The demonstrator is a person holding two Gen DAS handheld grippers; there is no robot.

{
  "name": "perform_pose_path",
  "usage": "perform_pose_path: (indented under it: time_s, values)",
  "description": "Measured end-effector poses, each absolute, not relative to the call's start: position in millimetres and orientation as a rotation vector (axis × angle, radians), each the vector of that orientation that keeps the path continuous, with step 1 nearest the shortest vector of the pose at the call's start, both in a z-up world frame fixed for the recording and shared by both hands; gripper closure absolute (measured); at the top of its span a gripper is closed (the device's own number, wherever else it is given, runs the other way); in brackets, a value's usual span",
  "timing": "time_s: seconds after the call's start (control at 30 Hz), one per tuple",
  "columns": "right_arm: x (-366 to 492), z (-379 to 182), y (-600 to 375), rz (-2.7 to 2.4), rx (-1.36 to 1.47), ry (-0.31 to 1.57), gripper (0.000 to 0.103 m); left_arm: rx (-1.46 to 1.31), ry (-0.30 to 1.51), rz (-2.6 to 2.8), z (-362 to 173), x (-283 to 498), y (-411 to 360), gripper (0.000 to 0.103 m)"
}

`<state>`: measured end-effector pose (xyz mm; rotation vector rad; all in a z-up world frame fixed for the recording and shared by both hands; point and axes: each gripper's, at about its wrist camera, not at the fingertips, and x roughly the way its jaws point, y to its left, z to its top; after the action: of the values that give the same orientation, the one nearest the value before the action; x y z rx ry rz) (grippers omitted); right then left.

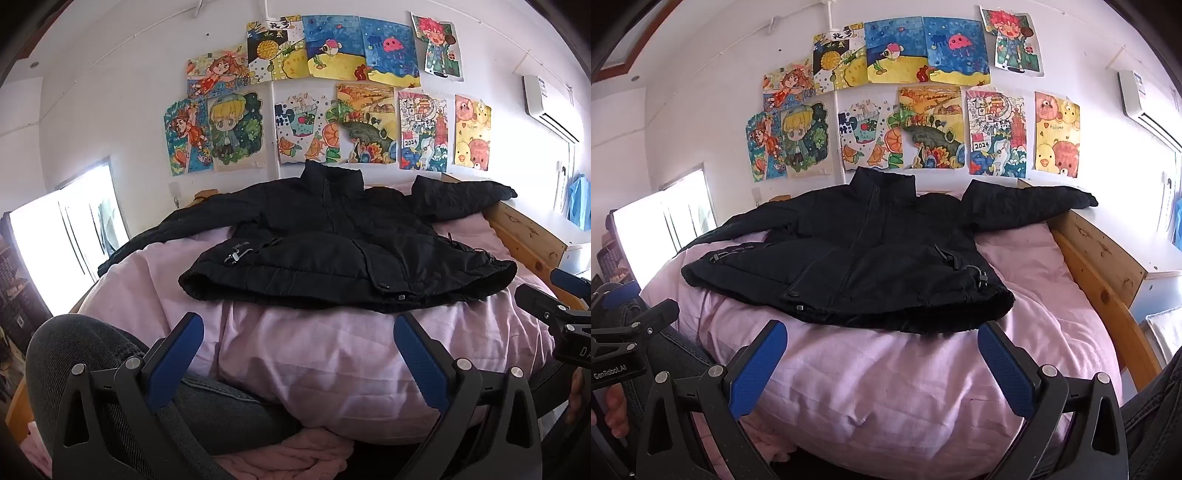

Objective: Fold large clothes

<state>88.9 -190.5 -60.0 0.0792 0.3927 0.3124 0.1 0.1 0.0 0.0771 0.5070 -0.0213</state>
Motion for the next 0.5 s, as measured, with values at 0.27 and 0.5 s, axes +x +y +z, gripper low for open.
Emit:
perform_pose_path:
  time_s: [0.27,0.5]
  values:
    - [89.7,-59.1,-189.0,0.312,0.082,0.391,0.0,0.082,0.506,-0.02,0.4,1.5,-0.7,0.002]
    - [89.8,-58.7,-187.9,0.314,0.081,0.391,0.0,0.078,0.503,-0.023,0.0,-0.1,0.0,0.002]
